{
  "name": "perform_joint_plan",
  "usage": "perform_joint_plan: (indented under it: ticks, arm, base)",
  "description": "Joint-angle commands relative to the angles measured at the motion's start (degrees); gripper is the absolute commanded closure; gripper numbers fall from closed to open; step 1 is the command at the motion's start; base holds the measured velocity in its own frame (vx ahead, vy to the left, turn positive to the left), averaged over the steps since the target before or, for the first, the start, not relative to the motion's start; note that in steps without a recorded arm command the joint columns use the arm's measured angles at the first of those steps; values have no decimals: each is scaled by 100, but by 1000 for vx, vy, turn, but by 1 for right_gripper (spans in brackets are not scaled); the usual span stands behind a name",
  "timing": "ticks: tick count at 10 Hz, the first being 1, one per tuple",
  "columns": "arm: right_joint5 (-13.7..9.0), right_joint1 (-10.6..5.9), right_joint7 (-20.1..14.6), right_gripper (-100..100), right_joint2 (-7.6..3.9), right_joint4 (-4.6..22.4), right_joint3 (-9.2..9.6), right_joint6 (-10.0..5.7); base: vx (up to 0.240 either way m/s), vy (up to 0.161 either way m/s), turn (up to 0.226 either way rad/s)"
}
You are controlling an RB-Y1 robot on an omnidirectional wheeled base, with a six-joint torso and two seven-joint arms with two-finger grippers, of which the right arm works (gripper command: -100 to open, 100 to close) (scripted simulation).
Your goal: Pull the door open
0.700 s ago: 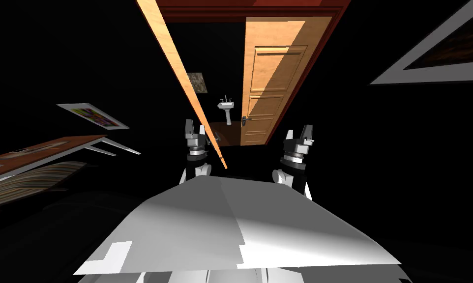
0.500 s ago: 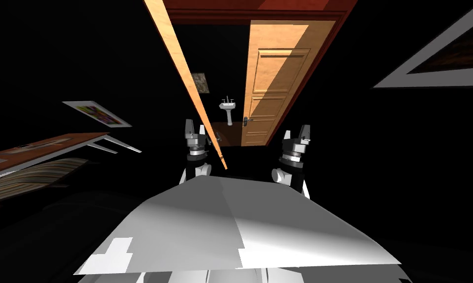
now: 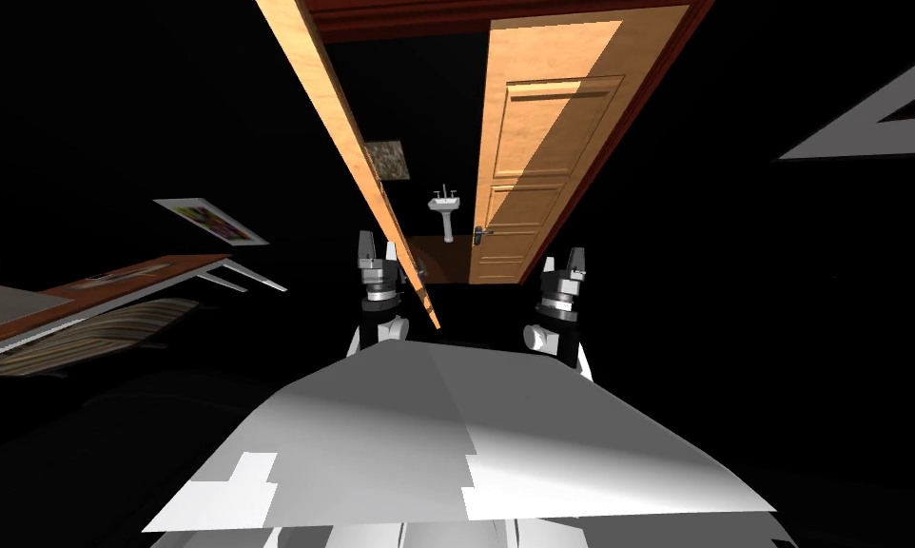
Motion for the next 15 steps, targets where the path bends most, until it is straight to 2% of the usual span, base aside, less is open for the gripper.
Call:
perform_joint_plan:
  ticks: [1, 7, 8, 10, 11, 13, 14, 15]
  arm:
    - [-104, -174, 52, -100, -61, 284, -58, 4]
    - [-547, -785, 295, -100, -288, 1410, -223, -4]
    - [-547, -785, 295, -100, -288, 1463, -223, -4]
    - [-720, -1023, 390, -100, -372, 1841, -287, -7]
    - [-720, -1023, 390, -100, -372, 1924, -287, -7]
    - [-897, -1268, 487, -100, -457, 2312, -354, -11]
    - [-897, -1268, 487, -100, -457, 2396, -354, -11]
    - [-990, -1396, 538, -100, -500, 2643, -388, -12]
  base:
    - [73, -27, 116]
    - [84, -28, 136]
    - [59, -30, 55]
    - [62, -18, 132]
    - [58, -23, 58]
    - [58, -31, 148]
    - [52, -33, 49]
    - [54, -22, 92]
